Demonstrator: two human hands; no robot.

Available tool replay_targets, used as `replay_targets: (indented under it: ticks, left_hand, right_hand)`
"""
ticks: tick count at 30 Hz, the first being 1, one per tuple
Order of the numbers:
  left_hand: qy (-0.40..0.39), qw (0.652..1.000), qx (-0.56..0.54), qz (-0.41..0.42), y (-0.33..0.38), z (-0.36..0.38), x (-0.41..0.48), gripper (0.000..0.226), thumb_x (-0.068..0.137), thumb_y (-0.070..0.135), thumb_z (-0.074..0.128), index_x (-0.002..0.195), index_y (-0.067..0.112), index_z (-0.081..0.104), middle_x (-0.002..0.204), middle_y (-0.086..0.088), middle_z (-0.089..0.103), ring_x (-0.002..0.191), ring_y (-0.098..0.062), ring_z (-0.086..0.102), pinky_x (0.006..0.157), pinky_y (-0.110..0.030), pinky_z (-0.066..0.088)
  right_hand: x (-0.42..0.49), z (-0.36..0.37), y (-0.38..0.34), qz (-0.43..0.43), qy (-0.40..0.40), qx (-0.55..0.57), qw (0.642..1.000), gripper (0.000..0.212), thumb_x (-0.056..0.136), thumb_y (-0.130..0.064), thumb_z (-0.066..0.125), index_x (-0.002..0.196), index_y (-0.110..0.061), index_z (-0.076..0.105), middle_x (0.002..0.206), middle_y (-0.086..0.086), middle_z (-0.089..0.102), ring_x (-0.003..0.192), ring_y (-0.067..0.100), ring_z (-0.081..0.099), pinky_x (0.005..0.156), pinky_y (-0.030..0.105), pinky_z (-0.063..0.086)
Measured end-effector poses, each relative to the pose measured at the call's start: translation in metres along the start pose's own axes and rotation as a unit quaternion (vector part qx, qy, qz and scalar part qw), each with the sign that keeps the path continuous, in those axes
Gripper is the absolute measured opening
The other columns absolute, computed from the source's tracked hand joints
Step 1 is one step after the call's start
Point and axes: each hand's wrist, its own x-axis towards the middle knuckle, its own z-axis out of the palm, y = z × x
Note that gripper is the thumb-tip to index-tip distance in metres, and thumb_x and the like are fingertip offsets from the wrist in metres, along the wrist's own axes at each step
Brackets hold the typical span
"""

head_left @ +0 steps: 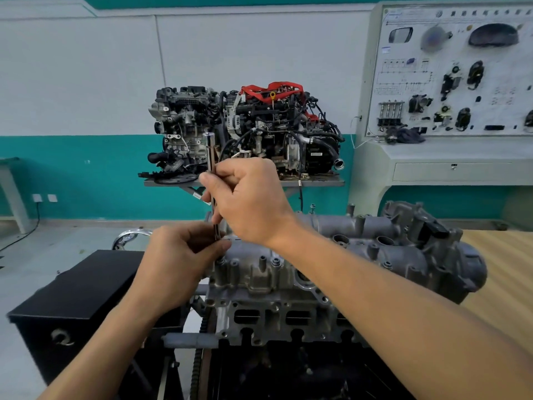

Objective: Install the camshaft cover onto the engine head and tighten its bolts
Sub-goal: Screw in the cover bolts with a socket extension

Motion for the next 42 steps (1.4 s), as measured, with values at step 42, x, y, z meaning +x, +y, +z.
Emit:
replay_targets:
  ticks: [42]
  left_hand:
    - [0.043,0.995,-0.063,-0.057,-0.056,0.048,0.149,0.013,0.085,0.014,0.078,0.078,0.025,0.075,0.074,-0.003,0.078,0.074,-0.027,0.076,0.077,-0.048,0.062]
  right_hand:
    - [0.113,-0.002,0.119,0.068,-0.001,0.089,0.994,0.029,0.102,-0.015,0.052,0.081,-0.003,0.067,0.073,0.011,0.071,0.04,0.011,0.05,0.042,0.023,0.042]
